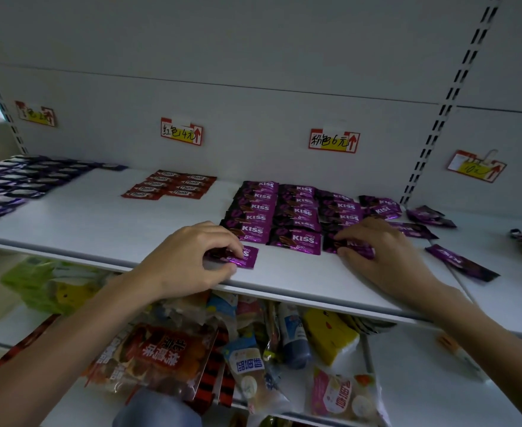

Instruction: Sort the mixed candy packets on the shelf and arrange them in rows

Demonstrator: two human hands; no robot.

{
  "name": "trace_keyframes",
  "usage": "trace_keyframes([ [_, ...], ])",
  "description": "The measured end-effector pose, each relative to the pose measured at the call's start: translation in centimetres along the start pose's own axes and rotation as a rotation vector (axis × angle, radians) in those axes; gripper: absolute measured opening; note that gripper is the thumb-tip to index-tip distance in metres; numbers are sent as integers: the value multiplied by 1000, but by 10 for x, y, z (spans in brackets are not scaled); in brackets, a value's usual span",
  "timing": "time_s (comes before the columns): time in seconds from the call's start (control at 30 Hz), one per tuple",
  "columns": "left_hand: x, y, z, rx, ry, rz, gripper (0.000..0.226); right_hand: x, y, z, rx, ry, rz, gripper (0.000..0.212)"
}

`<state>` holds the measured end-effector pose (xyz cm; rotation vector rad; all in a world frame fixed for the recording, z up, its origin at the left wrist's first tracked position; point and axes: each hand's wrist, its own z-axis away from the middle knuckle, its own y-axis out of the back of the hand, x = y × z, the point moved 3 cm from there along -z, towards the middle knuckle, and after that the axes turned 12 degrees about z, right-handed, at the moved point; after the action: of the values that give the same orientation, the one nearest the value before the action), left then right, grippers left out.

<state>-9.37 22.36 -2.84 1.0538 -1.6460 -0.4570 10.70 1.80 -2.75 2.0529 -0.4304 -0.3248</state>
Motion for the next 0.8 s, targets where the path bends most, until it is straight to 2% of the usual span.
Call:
trace_keyframes([
  [0.1, -1, -3, -9, 19, -42, -7, 36, -7, -1, 0, 8, 33, 20, 28],
  [0.2, -5, -3, -14, 50, -51, 20, 35, -14, -4, -1, -11, 81, 50, 40],
  [0.4, -12, -4, -22, 41, -63, 2, 36, -17, -9, -3, -91, 125, 55, 42],
  [0.6, -19, -6, -27, 67, -84, -36, 45, -7, -3, -2, -47, 111, 65, 28],
  [0.8, -20, -10, -31, 22, -48, -54, 54, -1, -6, -6, -39, 137, 57, 23],
])
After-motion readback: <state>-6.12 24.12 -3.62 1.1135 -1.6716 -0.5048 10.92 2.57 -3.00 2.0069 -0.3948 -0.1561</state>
